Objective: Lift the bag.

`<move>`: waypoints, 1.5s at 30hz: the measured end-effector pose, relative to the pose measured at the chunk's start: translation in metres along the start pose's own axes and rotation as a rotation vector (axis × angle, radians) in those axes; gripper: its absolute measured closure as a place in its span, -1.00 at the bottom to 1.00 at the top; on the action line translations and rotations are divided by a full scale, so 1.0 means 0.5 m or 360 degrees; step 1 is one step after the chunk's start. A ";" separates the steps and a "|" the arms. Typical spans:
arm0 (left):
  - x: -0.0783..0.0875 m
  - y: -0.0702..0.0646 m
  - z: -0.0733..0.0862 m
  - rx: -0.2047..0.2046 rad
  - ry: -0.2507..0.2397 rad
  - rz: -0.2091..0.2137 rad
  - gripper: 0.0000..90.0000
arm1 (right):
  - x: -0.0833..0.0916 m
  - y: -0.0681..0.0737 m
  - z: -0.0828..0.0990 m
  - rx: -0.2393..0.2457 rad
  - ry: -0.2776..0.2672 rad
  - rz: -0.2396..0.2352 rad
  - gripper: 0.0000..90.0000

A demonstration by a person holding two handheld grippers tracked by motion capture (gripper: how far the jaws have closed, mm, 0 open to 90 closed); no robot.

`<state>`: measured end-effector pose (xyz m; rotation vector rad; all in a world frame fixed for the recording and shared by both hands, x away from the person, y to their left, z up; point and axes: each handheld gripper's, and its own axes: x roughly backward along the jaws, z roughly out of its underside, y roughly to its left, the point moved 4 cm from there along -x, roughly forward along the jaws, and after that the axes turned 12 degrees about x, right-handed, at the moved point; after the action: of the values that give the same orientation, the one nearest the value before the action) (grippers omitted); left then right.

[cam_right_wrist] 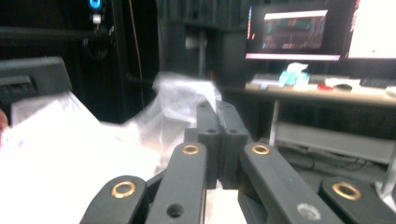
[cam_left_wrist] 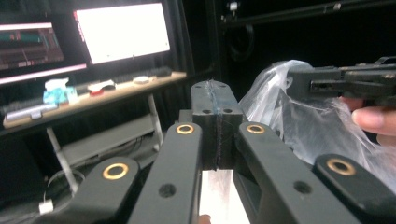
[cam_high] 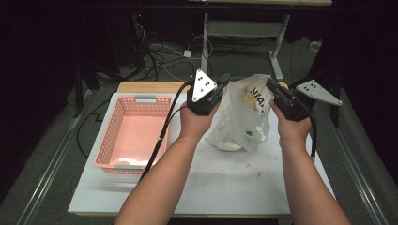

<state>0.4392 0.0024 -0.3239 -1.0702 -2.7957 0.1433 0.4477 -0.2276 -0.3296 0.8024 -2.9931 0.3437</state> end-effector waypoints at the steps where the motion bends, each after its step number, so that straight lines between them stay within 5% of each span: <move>1: 0.006 0.001 0.007 0.0006 0.0024 0.0004 0.88 | -0.001 0.004 0.010 0.0014 0.0029 -0.0013 1.00; 15: 0.134 -0.021 0.092 0.0081 0.0214 0.0073 -0.02 | -0.020 0.015 0.076 0.0022 0.0220 -0.0075 0.98; 25: 0.237 -0.012 0.146 0.0214 0.0294 0.0095 -0.44 | 0.033 0.036 0.036 0.0056 0.0100 -0.0165 0.55; 32: 0.252 -0.017 0.199 0.0266 0.0403 0.0074 -0.77 | 0.096 0.057 -0.012 0.0112 -0.0030 -0.0201 0.32; 36: 0.251 -0.021 0.228 0.0287 0.0499 0.0067 -0.97 | 0.139 0.056 -0.010 0.0120 -0.0054 -0.0213 0.24; 45: 0.246 -0.035 0.286 0.0260 0.0614 0.0078 -1.00 | 0.175 0.039 0.076 0.0081 0.0142 -0.0211 -0.10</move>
<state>0.3131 0.0662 -0.4502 -1.0050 -2.3729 0.1497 0.3635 -0.2626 -0.3638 0.9572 -2.8419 0.4395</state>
